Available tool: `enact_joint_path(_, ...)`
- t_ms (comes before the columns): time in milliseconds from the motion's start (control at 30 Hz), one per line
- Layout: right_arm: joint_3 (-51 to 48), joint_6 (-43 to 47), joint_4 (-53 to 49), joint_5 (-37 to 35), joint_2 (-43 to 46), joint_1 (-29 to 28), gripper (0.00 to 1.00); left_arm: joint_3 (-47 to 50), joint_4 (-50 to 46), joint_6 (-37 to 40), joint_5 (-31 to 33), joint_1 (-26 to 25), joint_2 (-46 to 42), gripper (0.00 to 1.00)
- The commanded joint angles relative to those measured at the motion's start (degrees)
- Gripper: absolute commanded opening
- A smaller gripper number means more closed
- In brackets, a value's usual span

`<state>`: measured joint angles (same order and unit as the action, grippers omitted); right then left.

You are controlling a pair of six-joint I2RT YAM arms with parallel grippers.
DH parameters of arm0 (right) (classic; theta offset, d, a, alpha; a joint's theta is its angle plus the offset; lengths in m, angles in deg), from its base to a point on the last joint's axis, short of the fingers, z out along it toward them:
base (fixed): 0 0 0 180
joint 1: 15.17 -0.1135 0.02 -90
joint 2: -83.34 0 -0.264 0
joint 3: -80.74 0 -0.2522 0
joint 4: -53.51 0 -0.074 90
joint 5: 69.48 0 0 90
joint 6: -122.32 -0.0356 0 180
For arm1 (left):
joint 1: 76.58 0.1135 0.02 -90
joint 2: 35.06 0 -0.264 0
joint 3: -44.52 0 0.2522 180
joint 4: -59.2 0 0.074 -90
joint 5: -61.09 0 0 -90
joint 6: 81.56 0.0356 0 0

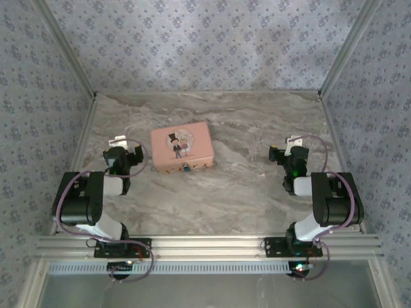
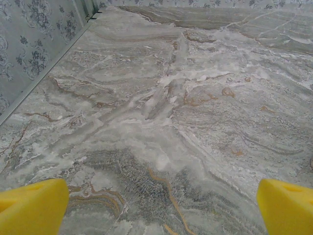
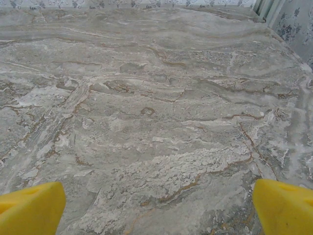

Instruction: Unlock a padlock with a key

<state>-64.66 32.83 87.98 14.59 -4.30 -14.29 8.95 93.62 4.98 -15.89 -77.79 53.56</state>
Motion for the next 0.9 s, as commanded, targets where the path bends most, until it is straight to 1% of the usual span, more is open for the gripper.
enact_joint_path(0,1.0,0.1,-0.3,0.5,0.3,0.3,1.00,-0.8,0.9,0.5,-0.6,0.4,-0.6,0.98)
enact_joint_path(367,1.1,0.1,-0.3,0.5,0.3,0.3,1.00,-0.8,0.9,0.5,-0.6,0.4,-0.6,0.98)
enact_joint_path(667,1.1,0.1,-0.3,0.5,0.3,0.3,1.00,-0.8,0.6,0.2,-2.6,1.2,-0.8,0.98)
enact_joint_path(867,1.1,0.0,-0.6,0.5,1.1,0.2,1.00,-0.6,1.0,0.2,-2.6,1.2,-0.9,0.98)
